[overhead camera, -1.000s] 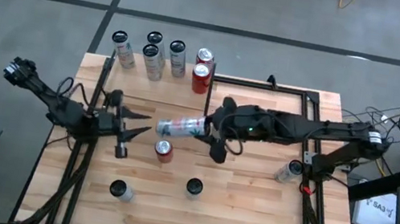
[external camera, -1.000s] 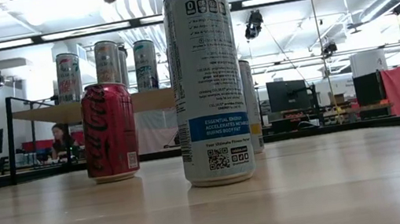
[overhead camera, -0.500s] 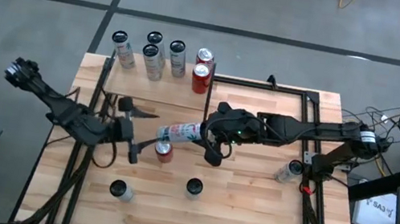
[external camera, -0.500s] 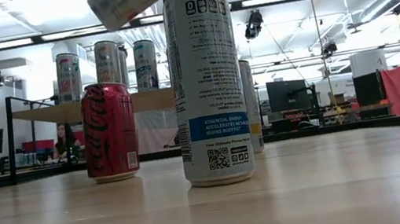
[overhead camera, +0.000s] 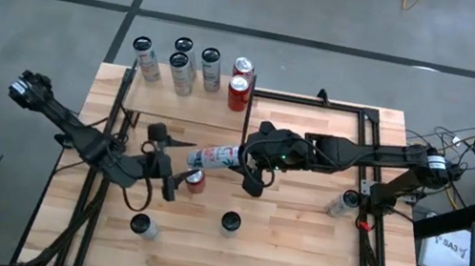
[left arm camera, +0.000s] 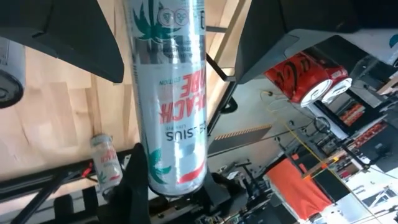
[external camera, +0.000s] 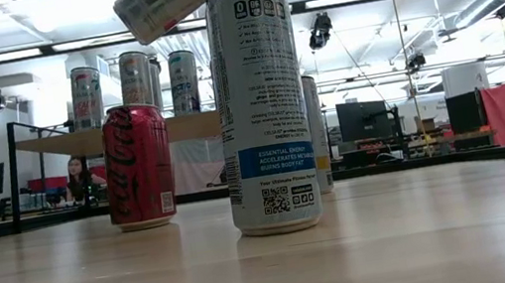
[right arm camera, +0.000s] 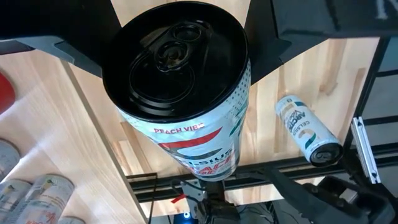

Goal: Place canned beverage on shelf
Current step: Put the top white pink soda can on the shelf aligned with the other white pink soda can

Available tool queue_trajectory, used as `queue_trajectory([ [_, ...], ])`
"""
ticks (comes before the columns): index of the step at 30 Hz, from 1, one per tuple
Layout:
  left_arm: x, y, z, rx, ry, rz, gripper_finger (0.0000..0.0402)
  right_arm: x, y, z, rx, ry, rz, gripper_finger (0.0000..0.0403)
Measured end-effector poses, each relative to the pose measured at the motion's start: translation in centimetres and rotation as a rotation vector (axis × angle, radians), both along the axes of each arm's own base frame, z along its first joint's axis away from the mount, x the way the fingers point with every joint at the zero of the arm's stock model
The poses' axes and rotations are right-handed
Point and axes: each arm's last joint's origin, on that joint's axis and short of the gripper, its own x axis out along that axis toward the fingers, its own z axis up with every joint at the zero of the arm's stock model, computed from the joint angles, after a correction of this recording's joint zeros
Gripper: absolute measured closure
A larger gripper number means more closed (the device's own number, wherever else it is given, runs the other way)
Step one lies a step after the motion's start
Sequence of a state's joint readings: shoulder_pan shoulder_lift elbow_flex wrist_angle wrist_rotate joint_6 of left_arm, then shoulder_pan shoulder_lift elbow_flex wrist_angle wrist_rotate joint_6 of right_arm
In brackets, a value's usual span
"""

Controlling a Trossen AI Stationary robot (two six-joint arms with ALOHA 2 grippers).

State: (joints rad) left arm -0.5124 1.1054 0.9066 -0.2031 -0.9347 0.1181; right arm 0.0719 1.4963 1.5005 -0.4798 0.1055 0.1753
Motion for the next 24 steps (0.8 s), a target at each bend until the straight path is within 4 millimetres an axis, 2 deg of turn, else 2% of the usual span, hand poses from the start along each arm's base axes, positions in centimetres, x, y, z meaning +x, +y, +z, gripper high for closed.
queue_trajectory([
  [6,0.7,0.3,-0.7,0.021,0.012,0.071,0.0109,0.0,0.0,0.0,0.0,0.005,0.0,0.0155],
  [14,2.7,0.7,-2.3,-0.003,0.065,0.092,0.0109,-0.1,0.0,-0.1,-0.006,0.018,-0.009,0.0155],
  [24,4.0,0.7,-1.6,-0.032,0.045,0.11,0.0105,-0.1,0.0,-0.1,0.0,0.012,-0.005,0.0155],
])
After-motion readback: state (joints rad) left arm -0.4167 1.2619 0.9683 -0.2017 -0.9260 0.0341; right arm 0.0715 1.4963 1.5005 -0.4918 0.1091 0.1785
